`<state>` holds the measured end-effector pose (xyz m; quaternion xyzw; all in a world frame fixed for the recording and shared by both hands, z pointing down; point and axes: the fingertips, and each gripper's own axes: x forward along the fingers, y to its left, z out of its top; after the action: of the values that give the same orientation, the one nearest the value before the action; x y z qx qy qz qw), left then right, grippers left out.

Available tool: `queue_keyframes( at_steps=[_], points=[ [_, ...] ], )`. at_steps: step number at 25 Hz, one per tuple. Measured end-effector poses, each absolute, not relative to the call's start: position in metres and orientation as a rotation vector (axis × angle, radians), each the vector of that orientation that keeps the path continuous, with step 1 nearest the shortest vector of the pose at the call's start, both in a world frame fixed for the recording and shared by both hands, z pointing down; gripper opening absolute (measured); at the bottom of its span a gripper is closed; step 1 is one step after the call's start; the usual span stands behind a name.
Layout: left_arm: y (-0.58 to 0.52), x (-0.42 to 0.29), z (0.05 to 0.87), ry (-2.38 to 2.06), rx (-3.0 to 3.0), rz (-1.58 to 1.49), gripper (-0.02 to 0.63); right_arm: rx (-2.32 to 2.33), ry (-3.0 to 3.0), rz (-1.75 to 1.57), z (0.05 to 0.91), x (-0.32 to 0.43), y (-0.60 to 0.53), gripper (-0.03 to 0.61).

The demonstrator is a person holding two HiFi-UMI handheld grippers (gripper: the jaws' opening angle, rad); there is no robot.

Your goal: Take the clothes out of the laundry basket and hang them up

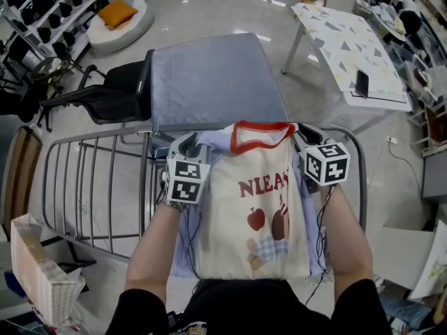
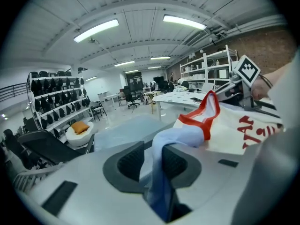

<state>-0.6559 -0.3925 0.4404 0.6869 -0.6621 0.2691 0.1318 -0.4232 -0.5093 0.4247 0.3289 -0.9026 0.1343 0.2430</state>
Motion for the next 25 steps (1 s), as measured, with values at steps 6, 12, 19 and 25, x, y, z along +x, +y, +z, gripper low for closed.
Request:
queue_keyframes(
  at_steps=[6, 12, 19, 25],
  points=[
    [-0.384, -0.662, 0.437, -1.938, 1.975, 0.827, 0.138, 0.883, -2.436, 0.351, 0.426, -0.417, -0.509, 0.143],
    [-0.374, -0.657, 0.428, -1.96, 1.972, 0.846, 0.152, 0.871, -2.442, 0.348, 0.421, -0.412, -0.502, 0.158],
    [-0.354, -0.659, 0.423, -1.962, 1.93, 0.89, 0.195, 0.858, -2.482, 0.322, 0.404, -0.408, -0.489, 0.158],
    [-0.336, -0.646, 0.428, -1.885, 1.907, 0.951, 0.229, 0.834, -2.547, 0.325, 0.388, -0.405, -0.477, 0.158]
  ],
)
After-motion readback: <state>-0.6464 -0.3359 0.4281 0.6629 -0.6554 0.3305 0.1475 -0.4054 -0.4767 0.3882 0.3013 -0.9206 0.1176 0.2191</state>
